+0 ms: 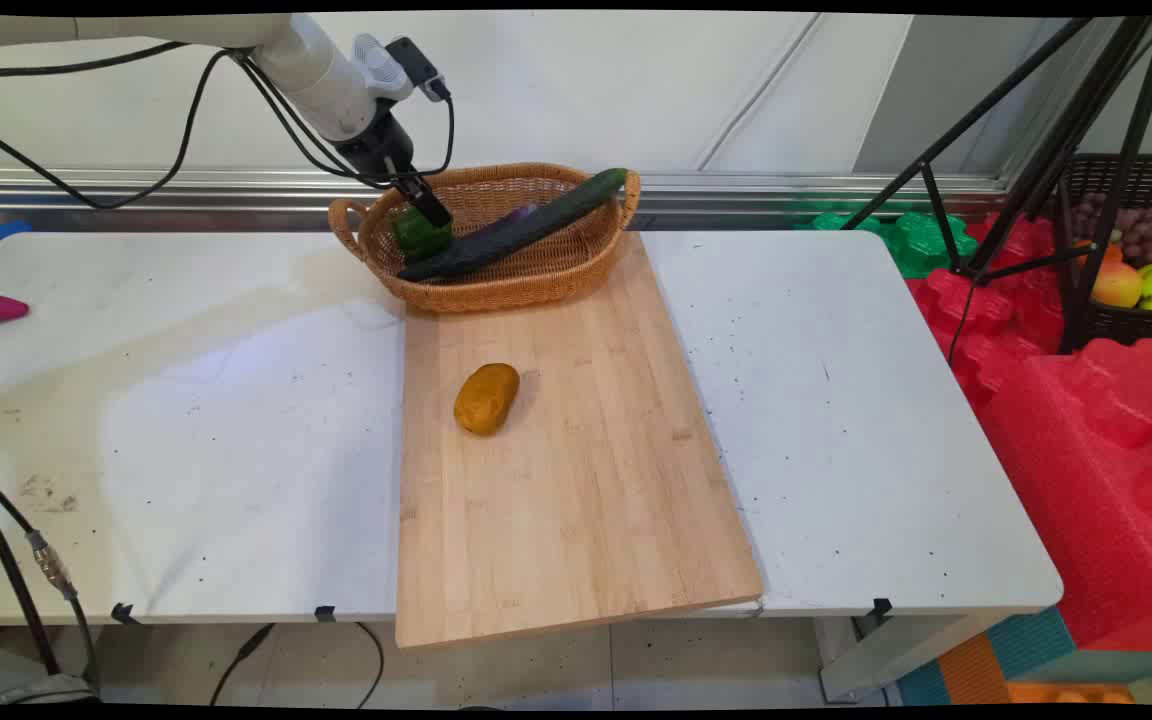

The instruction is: Pick up the potato from the cutting board

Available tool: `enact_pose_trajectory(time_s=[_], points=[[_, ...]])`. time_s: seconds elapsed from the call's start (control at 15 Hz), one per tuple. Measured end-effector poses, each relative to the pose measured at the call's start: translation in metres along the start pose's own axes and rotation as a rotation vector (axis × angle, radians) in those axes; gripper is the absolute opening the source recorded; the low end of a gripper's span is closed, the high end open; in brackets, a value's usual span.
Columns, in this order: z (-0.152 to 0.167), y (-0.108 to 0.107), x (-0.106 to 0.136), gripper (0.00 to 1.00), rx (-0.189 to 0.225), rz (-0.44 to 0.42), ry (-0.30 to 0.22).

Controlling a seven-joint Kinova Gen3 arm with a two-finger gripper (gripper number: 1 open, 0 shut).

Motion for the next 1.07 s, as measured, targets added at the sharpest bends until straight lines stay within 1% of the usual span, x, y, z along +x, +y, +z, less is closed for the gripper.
enact_pose_trajectory(time_s=[0.33, 0.6, 0.73, 0.87, 0.93, 1.07], points=[[-0.016, -0.001, 0.009, 1.00, 0.025, 0.000, 0.046], [-0.048, 0.006, 0.018, 1.00, 0.049, 0.010, 0.109], [-0.065, 0.013, 0.019, 1.00, 0.055, 0.008, 0.135], [-0.085, 0.025, 0.019, 1.00, 0.053, 0.006, 0.165], [-0.099, 0.036, 0.017, 1.00, 0.047, 0.004, 0.182], [-0.117, 0.051, 0.012, 1.00, 0.034, 0.003, 0.197]])
